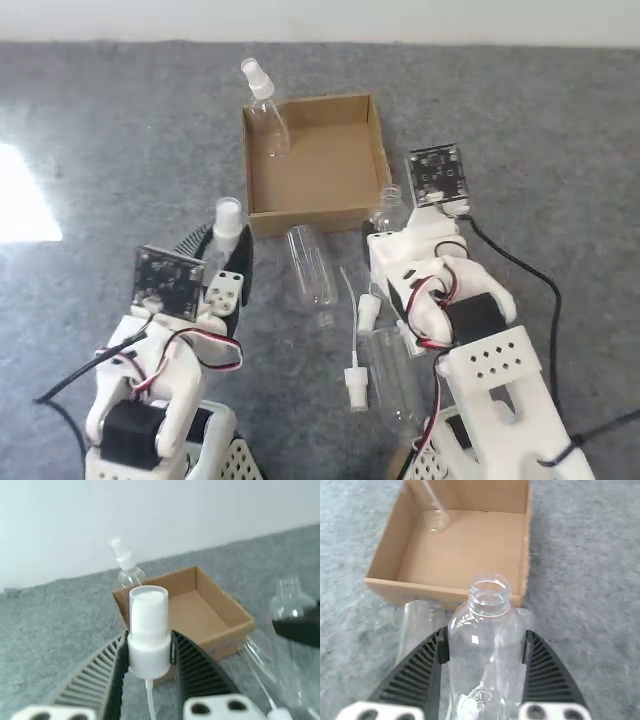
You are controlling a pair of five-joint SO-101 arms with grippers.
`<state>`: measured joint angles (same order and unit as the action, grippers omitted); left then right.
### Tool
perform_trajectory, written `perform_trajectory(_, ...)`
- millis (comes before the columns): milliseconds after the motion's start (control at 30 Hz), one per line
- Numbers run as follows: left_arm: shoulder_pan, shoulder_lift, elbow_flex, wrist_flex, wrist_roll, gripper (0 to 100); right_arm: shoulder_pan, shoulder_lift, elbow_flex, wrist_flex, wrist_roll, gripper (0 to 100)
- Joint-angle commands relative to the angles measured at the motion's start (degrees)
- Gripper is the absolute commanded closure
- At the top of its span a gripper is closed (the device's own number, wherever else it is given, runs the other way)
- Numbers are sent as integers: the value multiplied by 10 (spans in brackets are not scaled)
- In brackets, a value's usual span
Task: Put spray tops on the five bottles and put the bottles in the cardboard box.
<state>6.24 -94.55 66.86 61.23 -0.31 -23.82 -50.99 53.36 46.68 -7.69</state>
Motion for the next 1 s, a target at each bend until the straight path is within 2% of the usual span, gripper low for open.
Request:
perform_trajectory(0,-33,-6,-7,-58,34,988,-20,-19,-4,-16,11,909)
perform_trajectory(167,-54,-9,-14,-105,83,988,-38,-19,-4,-60,12,909)
perform_trajectory(300,-52,-9,-49,-105,107,988,-77,-19,-4,-74,57,909)
perform_trajectory(400,-52,-9,-83,-105,120,988,-94,-19,-4,-70,61,909)
perform_trajectory(533,-51,-6,-133,-109,149,988,-97,-19,-6,-88,66,909)
perform_trajectory(733,-51,-5,-175,-111,193,987,-97,-14,-3,-168,142,909)
perform_trajectory(900,-51,-9,-174,-129,194,987,-112,-14,11,-179,146,909)
perform_trajectory(967,-51,-9,-174,-120,221,987,-116,-13,28,-206,146,909)
